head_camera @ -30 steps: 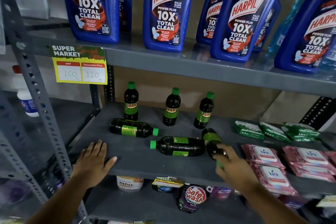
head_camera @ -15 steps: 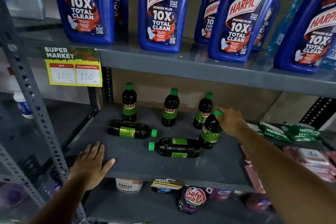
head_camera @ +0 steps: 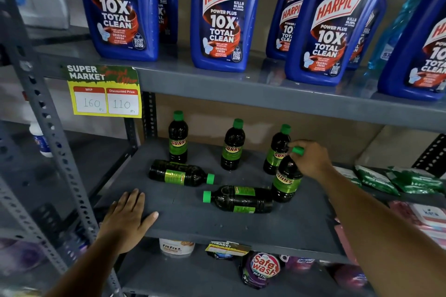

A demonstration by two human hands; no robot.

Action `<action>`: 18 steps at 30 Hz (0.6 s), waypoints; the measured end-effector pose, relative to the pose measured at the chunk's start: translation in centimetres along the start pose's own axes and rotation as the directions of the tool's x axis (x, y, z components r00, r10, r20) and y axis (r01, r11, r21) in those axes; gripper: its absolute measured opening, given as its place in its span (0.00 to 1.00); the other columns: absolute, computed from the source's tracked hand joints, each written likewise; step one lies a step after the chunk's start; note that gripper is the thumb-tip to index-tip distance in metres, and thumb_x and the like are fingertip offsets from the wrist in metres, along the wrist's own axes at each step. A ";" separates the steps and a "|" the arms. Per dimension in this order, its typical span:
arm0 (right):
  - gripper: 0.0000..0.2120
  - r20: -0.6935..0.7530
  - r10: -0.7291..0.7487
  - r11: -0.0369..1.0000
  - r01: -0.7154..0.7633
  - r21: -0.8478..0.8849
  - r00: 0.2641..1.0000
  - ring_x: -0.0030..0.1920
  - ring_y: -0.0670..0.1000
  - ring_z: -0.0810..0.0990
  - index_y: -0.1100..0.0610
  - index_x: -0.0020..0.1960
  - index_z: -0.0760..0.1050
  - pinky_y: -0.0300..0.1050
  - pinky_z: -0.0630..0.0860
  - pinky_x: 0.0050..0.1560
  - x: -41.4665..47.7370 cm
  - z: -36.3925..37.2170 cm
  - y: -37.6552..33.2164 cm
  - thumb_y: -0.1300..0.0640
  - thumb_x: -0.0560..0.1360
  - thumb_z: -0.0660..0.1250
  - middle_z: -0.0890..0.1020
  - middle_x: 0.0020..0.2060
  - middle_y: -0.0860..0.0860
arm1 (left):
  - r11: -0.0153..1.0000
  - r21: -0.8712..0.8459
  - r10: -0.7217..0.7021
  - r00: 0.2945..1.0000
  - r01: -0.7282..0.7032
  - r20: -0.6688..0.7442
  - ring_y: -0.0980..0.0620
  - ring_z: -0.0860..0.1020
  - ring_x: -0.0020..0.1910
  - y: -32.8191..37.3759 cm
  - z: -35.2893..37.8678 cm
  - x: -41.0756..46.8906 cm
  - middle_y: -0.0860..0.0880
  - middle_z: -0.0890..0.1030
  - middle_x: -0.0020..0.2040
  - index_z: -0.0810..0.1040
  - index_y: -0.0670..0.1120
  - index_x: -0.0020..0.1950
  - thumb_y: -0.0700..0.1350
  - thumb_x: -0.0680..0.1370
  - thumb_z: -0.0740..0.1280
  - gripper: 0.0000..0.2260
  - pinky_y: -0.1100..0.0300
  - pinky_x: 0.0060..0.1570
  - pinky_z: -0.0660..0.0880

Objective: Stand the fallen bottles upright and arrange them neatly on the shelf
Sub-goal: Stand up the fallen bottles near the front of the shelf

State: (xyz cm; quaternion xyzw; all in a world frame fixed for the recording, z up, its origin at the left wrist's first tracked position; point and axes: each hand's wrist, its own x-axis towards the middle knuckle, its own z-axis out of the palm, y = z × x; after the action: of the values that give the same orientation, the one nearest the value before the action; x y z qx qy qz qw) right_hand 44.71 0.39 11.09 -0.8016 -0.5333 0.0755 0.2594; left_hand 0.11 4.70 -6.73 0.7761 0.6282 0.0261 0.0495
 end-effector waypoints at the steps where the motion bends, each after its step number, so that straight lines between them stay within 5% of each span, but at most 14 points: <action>1: 0.18 0.011 0.021 1.000 -0.021 0.017 1.000 0.50 0.56 0.79 0.52 0.62 0.78 0.38 0.70 0.51 0.2 -0.1 0.0 0.63 0.74 0.65 0.79 0.63 0.55 | 1.000 0.004 0.002 1.000 -0.002 0.002 0.46 0.46 0.76 0.1 0.0 0.0 0.45 0.47 0.79 0.45 0.45 0.77 0.67 0.75 0.42 0.37 0.47 0.75 0.48; 4: 0.20 0.017 0.042 0.999 -0.042 0.024 0.999 0.60 0.58 0.78 0.54 0.62 0.78 0.37 0.68 0.53 0.2 -0.5 -0.2 0.65 0.72 0.65 0.79 0.64 0.56 | 1.000 0.012 0.005 1.000 -0.005 0.006 0.46 0.45 0.76 0.2 -0.2 -0.1 0.45 0.47 0.79 0.45 0.45 0.77 0.66 0.76 0.44 0.36 0.47 0.74 0.47; 8: 0.18 0.048 0.023 1.000 -0.024 0.003 0.999 0.51 0.57 0.80 0.53 0.59 0.80 0.39 0.70 0.48 -0.1 -0.6 -0.3 0.66 0.73 0.62 0.81 0.60 0.57 | 1.000 0.009 0.009 1.000 -0.009 0.004 0.46 0.45 0.76 0.2 -0.2 -0.1 0.45 0.47 0.79 0.45 0.45 0.76 0.66 0.76 0.45 0.36 0.47 0.74 0.47; 18: 0.19 0.028 -0.066 0.998 0.066 -0.010 0.997 0.49 0.59 0.83 0.53 0.64 0.78 0.40 0.73 0.41 -0.7 -0.4 0.5 0.65 0.77 0.61 0.81 0.60 0.56 | 1.000 0.001 0.009 1.000 -0.009 0.005 0.45 0.46 0.76 0.0 0.0 -0.1 0.45 0.47 0.79 0.46 0.45 0.77 0.66 0.76 0.44 0.36 0.46 0.74 0.48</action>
State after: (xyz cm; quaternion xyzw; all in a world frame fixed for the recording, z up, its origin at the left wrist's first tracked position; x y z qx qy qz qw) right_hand 45.00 -0.48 11.14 -0.7840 -0.5633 0.0749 0.2500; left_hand 0.13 4.64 -6.77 0.7790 0.6245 0.0243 0.0504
